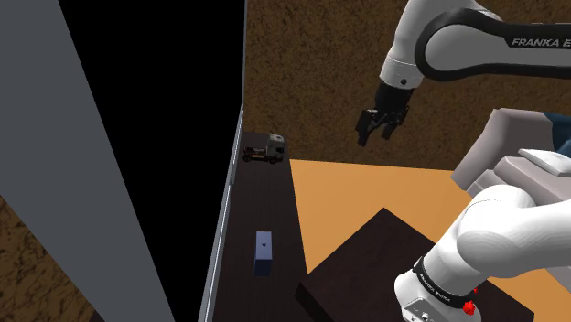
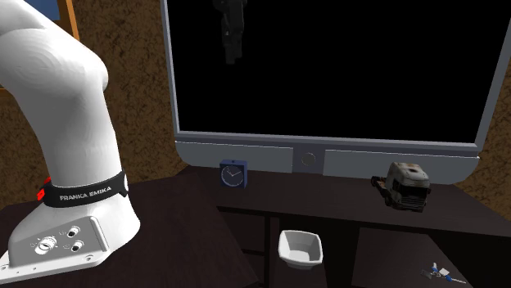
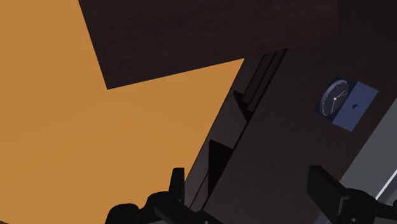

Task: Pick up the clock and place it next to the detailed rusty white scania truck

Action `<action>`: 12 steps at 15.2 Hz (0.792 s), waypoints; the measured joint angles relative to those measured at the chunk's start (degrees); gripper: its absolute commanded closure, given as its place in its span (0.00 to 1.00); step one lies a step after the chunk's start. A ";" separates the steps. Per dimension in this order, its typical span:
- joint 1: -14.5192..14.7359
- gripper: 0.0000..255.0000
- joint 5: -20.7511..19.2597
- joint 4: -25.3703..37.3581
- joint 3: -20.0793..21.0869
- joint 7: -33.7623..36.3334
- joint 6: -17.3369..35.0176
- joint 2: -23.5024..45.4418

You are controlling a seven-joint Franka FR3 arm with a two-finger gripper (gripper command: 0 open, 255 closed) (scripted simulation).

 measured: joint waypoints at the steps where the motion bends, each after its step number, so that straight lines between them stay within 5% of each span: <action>1: 0.41 0.00 0.84 -1.49 1.04 1.48 1.99 0.59; 12: 4.40 0.00 8.50 -10.40 11.27 15.42 21.01 10.85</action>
